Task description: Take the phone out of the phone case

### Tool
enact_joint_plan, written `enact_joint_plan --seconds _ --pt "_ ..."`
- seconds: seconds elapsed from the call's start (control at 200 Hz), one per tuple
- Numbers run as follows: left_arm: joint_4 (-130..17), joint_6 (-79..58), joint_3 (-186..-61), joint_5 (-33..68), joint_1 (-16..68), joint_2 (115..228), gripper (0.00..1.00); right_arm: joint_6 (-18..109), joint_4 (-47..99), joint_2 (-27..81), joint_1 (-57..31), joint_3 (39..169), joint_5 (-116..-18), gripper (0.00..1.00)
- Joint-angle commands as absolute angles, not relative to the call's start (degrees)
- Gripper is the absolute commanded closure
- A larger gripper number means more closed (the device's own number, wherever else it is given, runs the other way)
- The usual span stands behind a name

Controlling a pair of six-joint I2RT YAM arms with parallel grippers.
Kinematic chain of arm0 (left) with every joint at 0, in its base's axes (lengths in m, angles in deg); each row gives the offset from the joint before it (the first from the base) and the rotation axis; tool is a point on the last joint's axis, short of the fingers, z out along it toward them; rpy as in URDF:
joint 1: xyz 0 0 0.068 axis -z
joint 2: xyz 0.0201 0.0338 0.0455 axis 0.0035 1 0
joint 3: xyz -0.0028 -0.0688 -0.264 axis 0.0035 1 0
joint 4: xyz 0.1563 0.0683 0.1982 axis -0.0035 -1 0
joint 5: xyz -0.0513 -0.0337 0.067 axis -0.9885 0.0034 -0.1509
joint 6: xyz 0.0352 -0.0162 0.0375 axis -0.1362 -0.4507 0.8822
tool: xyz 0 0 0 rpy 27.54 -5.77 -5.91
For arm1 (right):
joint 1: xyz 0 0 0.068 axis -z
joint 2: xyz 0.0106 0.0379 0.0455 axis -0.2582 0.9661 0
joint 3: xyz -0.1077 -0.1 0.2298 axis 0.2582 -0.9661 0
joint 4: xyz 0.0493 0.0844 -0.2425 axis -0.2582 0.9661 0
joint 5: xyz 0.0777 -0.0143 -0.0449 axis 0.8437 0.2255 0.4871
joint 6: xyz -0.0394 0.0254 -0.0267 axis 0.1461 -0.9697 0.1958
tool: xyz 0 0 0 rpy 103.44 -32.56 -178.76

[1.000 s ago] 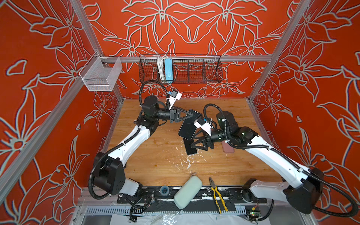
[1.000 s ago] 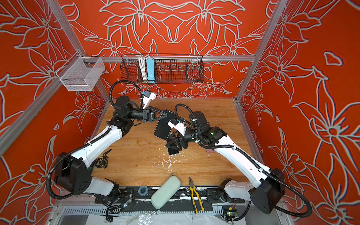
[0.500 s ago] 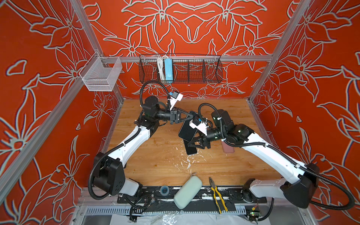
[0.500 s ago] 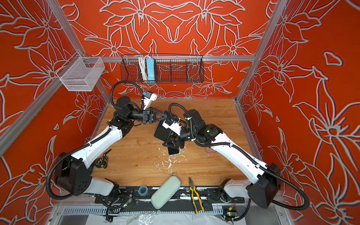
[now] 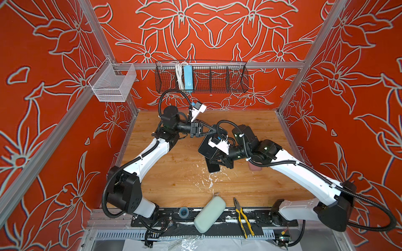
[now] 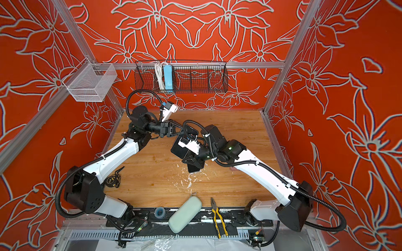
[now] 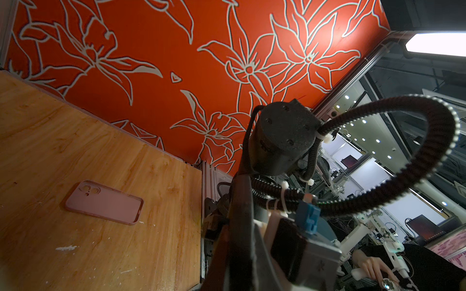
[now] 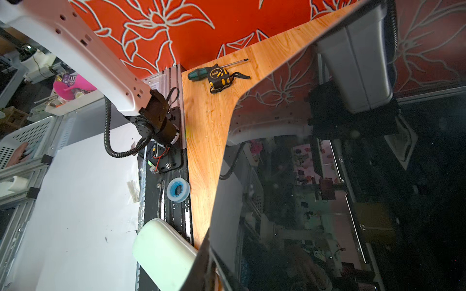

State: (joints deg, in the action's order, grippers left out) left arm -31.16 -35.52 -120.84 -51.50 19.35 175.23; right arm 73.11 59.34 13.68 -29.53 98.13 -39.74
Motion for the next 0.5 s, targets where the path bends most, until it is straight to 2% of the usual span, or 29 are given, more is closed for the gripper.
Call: enact_joint_plan --seconds 0.0,0.495 --pt "-27.6 -36.3 -123.1 -49.6 20.2 175.9 1.0 74.0 56.0 12.9 -31.5 100.3 -41.4 0.87" --pt "-26.7 -37.8 -122.8 -49.6 20.8 175.6 1.0 72.6 50.0 10.6 -32.4 97.2 -45.5 0.91"
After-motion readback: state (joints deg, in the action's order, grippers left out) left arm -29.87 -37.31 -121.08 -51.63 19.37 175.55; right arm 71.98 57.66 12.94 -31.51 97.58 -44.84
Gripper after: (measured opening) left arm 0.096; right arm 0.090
